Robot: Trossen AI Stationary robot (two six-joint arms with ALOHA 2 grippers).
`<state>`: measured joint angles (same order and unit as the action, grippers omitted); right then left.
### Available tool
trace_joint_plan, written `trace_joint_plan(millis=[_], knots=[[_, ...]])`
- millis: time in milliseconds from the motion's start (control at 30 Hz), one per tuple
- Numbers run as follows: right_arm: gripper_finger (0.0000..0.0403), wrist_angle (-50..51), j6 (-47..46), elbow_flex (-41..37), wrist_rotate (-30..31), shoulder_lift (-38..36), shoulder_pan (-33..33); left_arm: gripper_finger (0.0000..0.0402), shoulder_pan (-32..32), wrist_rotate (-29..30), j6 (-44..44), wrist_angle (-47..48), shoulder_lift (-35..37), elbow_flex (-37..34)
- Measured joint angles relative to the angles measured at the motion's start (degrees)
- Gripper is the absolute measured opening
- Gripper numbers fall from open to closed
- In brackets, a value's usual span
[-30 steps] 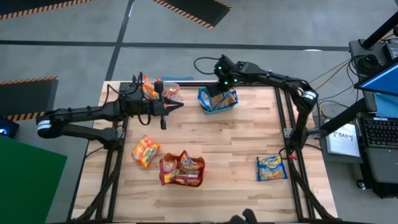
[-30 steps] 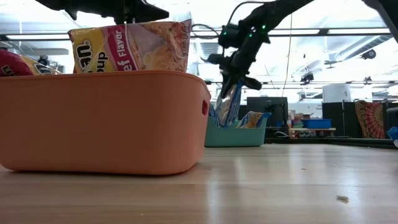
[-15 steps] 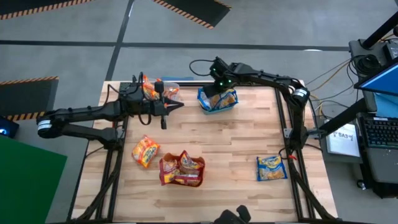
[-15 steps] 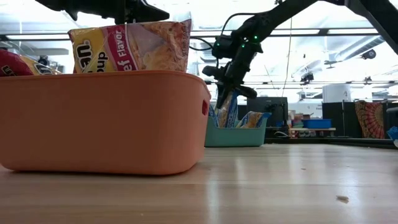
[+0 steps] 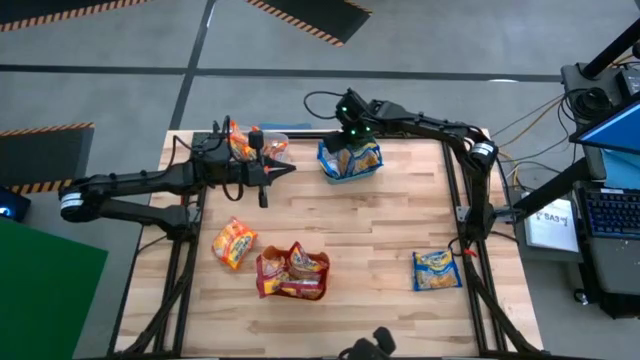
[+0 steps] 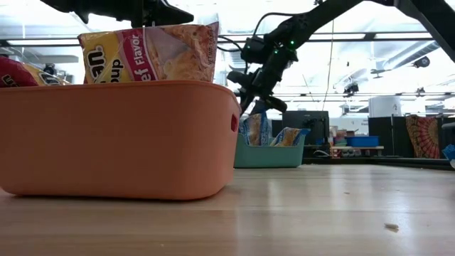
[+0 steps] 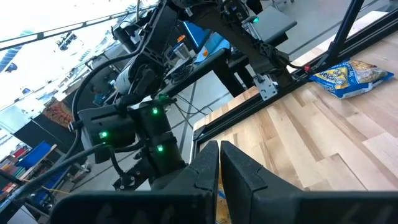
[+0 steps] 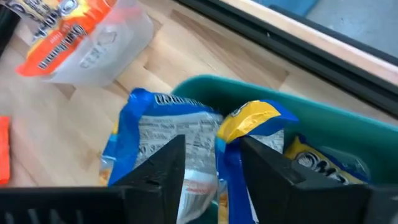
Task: Sort Maruchan noodles
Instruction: Put the blue noodle pack into the green bin, then put the orange noodle pack into the transparent bin
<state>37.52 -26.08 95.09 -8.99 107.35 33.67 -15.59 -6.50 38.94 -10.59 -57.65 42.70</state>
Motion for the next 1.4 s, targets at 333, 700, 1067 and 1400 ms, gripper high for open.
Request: trace_joint_plan(millis=[333, 700, 1067, 1400], knots=[[0.0153, -1.99, -0.31, -0.05, -0.07, 0.0, -3.01, 0.0, 0.0, -0.02, 0.0, -0.26, 0.0, 0.0], [0.0153, -4.51, -0.32, -0.09, -0.01, -2.27, -4.89, 0.0, -0.01, -0.07, -0.62, -0.83, 0.0, 0.0], [0.0146, -5.81, 14.31, -7.23, 3.5, -12.9, -11.62, 0.0, -0.01, -0.09, -2.97, -0.31, -0.09, 0.02], [0.013, -34.94, 26.25, -34.08, 2.56, -25.68, -21.03, 0.0, 0.0, -0.11, -14.61, 10.28, -0.31, -1.07]])
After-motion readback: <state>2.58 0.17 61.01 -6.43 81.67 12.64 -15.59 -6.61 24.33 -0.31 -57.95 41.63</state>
